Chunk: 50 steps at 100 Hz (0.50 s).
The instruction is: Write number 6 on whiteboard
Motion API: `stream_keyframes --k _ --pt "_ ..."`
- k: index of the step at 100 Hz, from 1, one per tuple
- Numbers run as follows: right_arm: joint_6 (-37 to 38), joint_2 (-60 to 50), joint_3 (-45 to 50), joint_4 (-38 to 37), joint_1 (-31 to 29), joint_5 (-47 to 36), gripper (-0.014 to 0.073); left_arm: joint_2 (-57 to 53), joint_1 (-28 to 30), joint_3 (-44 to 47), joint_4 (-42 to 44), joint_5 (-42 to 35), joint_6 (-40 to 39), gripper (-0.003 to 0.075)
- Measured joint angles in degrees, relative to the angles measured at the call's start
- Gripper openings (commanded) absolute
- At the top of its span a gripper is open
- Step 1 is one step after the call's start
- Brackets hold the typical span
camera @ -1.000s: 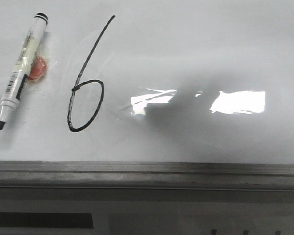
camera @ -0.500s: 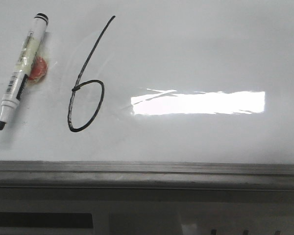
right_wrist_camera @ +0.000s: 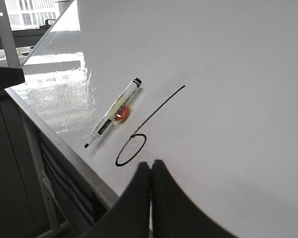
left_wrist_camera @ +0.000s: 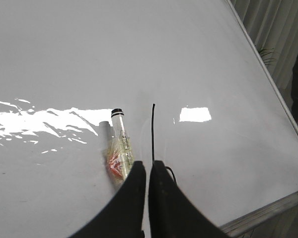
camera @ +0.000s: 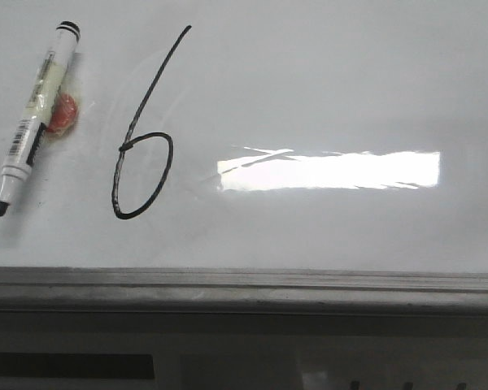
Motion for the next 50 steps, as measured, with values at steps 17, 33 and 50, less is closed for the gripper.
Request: stream_keyframes --k 17,33,50 --pt "0.0 0.0 0.0 0.0 0.0 0.0 -0.0064 0.0 0.0 1.0 0.1 0.0 0.0 -0.002" --pt "0.0 0.0 0.0 0.0 0.0 0.0 -0.0064 0.0 0.0 1.5 0.1 0.0 0.0 -0.002" --pt "0.0 0.0 0.0 0.0 0.0 0.0 -0.0064 0.0 0.0 1.7 0.1 -0.1 0.0 -0.002"
